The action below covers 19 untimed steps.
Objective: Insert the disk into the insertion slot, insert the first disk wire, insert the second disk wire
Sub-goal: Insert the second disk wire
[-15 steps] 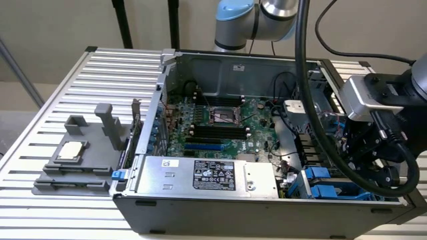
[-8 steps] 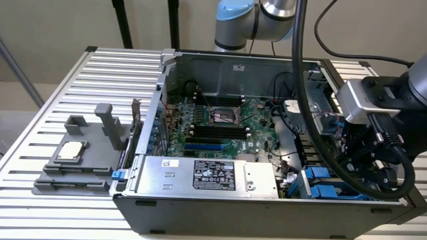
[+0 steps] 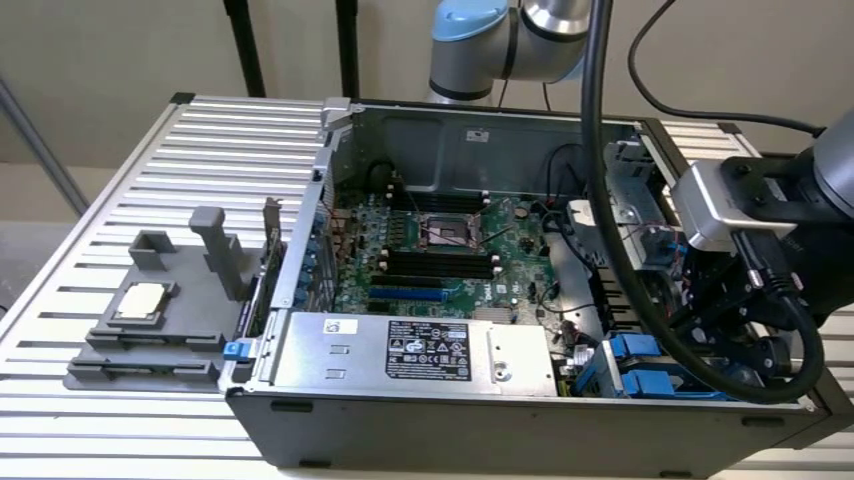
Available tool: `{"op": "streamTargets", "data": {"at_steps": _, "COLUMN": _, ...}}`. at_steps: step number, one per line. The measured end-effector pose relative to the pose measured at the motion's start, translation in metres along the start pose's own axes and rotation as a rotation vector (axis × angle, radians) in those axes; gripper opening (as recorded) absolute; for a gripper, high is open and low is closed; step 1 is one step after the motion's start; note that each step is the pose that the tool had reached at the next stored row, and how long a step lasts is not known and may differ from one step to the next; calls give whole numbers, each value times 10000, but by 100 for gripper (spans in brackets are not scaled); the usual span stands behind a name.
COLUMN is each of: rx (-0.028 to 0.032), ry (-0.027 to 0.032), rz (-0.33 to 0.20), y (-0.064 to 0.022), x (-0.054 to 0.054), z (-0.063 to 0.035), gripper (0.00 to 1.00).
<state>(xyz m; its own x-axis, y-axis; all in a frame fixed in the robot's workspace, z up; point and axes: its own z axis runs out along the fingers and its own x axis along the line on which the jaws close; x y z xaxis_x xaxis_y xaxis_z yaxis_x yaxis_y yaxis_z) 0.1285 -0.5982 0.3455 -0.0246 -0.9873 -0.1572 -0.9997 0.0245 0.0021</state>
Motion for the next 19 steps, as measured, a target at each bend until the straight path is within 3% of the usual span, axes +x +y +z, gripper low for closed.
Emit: {"op": "streamTargets", "data": {"at_steps": 19, "rx": 5, "ry": -18, "rz": 0, "y": -21, "x": 14, "z": 46, "gripper": 16}}
